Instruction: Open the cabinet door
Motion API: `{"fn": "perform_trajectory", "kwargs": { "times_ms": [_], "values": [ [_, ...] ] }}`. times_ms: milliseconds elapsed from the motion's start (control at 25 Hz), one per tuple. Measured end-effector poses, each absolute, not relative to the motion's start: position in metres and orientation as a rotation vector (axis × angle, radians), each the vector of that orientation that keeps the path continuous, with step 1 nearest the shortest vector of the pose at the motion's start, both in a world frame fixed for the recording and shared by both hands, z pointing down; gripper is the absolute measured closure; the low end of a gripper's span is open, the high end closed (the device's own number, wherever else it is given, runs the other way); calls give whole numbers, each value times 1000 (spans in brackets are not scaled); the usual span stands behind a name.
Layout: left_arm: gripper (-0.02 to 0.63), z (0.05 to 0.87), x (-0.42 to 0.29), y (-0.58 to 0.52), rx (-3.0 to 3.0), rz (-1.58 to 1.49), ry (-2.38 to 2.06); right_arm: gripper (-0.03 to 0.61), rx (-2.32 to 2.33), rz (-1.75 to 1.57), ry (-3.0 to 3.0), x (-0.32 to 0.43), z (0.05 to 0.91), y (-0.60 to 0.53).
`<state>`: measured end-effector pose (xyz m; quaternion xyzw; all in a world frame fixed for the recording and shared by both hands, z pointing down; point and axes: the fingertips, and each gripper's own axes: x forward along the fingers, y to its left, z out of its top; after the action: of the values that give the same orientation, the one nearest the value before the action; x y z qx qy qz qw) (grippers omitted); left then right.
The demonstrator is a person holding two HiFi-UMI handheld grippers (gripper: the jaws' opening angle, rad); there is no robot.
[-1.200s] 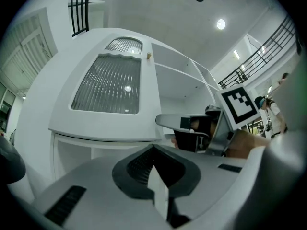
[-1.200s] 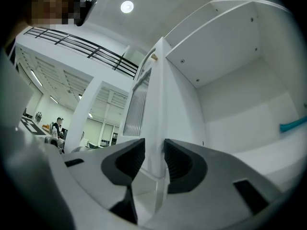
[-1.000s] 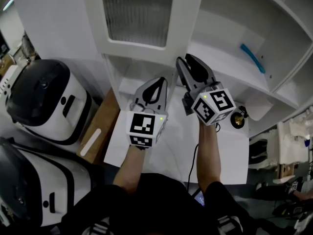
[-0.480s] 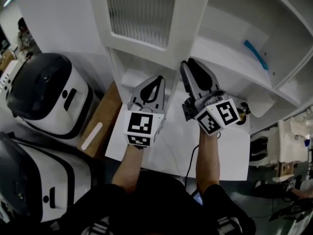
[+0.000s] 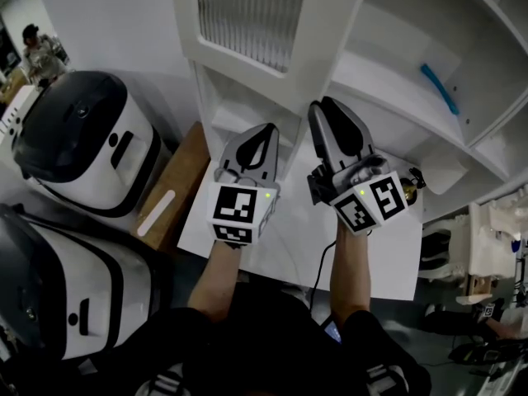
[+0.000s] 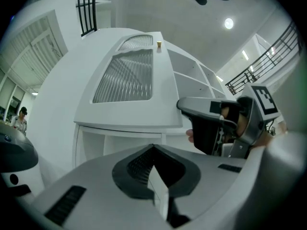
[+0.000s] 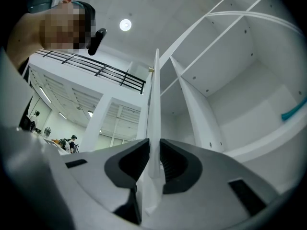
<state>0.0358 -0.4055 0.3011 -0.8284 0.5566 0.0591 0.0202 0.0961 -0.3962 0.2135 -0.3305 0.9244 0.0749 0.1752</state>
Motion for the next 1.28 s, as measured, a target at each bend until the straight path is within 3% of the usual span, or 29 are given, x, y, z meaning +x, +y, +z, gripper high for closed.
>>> {"fn": "perform_trajectory", "kwargs": {
  "times_ms": [1280],
  "values": [
    [609,308,6,-361,-2520,201,1792,499,-561,172,2721,47,213,-327]
  ]
}}
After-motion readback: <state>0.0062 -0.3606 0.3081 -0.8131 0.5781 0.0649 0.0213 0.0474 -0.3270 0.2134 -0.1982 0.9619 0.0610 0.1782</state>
